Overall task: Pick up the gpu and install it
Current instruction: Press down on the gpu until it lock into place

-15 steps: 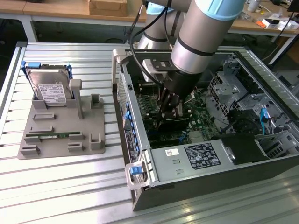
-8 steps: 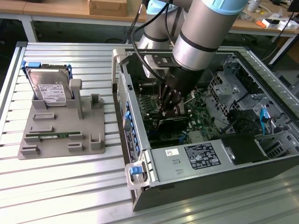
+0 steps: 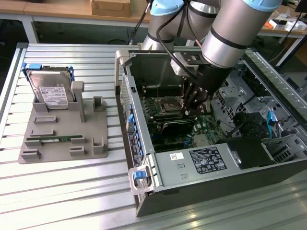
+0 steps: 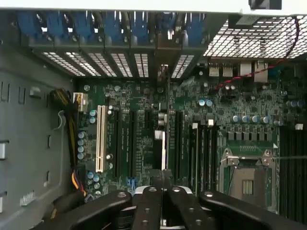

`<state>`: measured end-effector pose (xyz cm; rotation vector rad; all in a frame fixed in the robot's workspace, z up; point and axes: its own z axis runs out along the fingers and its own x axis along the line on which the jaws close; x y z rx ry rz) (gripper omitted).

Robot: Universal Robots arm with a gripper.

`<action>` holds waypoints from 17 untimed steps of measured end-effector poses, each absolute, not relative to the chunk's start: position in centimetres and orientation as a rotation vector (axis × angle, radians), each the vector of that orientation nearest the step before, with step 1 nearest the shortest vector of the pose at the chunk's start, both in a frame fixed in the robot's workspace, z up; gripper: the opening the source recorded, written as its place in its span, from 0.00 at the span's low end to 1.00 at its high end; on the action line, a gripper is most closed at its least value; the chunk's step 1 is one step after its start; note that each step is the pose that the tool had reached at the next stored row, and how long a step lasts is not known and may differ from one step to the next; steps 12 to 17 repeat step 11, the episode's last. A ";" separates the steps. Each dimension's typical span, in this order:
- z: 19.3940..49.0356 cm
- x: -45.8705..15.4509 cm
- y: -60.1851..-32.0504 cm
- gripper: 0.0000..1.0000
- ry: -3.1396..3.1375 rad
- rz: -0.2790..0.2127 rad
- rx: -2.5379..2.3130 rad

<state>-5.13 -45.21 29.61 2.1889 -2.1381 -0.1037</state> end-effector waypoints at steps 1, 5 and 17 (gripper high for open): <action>30.0 -5.0 -45.2 0.11 -2.138 -0.104 2.189; 32.8 -4.5 -45.2 0.11 -2.138 -0.104 2.189; 33.0 -4.5 -45.2 0.11 -2.138 -0.104 2.189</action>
